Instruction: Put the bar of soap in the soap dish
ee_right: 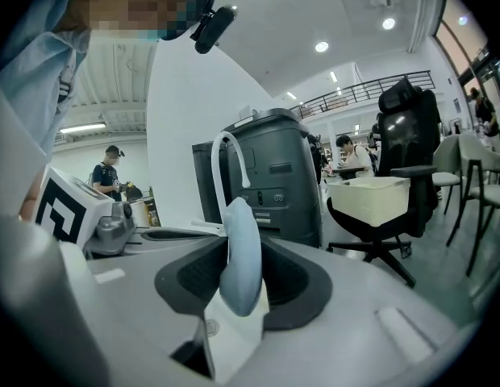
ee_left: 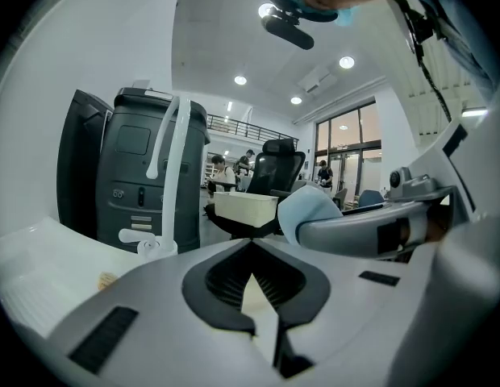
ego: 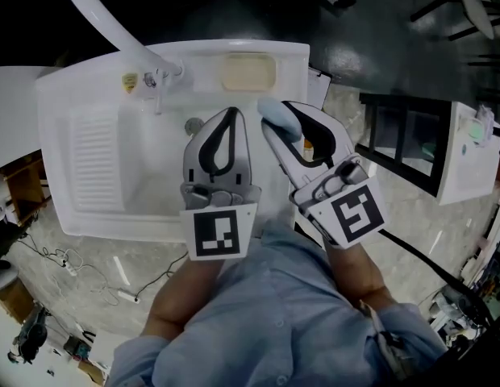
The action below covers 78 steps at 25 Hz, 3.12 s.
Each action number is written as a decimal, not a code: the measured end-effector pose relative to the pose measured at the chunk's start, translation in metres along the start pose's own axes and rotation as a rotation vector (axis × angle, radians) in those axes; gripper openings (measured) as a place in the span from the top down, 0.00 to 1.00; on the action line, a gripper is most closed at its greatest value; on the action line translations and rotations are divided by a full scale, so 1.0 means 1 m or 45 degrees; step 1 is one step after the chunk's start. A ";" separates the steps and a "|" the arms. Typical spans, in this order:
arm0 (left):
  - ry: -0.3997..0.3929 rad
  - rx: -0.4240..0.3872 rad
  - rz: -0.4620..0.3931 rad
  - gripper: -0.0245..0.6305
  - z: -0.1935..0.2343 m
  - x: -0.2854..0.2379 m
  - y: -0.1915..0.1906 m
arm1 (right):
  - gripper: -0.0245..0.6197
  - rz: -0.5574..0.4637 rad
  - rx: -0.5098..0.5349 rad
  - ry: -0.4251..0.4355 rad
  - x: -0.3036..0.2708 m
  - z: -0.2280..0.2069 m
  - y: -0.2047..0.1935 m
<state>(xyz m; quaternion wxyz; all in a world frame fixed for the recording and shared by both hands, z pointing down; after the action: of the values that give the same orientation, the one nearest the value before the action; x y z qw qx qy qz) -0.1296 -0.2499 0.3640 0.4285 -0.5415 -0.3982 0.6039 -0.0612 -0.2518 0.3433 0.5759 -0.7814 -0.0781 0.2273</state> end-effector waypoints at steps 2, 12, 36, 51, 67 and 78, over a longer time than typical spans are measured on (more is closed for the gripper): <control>0.001 0.007 0.012 0.96 0.003 -0.006 -0.004 | 0.77 0.013 -0.005 -0.001 -0.005 -0.004 -0.003; -0.010 0.028 0.060 0.96 0.011 -0.034 -0.026 | 0.77 0.064 -0.030 -0.011 -0.024 -0.029 -0.022; 0.032 0.086 0.193 0.96 0.031 -0.073 -0.072 | 0.77 0.263 -0.086 0.038 -0.072 -0.070 -0.077; 0.052 0.109 0.222 0.96 0.041 -0.084 -0.086 | 0.76 0.546 0.020 0.070 -0.095 -0.076 -0.107; 0.040 0.099 0.159 0.96 0.034 -0.075 -0.068 | 0.71 0.552 0.127 -0.053 -0.072 -0.095 -0.094; 0.021 0.085 0.037 0.96 0.013 -0.034 -0.020 | 0.74 0.192 0.034 -0.107 -0.019 -0.058 -0.036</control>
<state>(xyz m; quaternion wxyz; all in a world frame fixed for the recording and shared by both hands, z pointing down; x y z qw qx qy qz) -0.1393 -0.2760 0.3952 0.4409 -0.5376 -0.3664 0.6184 -0.0466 -0.2976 0.3955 0.5636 -0.7671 -0.0403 0.3037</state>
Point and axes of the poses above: the fingertips, and each gripper's own axes: x backward along the fingers, z to its left, y out of its top, the point moved 2 cm from there along x, backward along the fingers, and after that the axes turned 14 degrees about y, right-handed, at the moved point
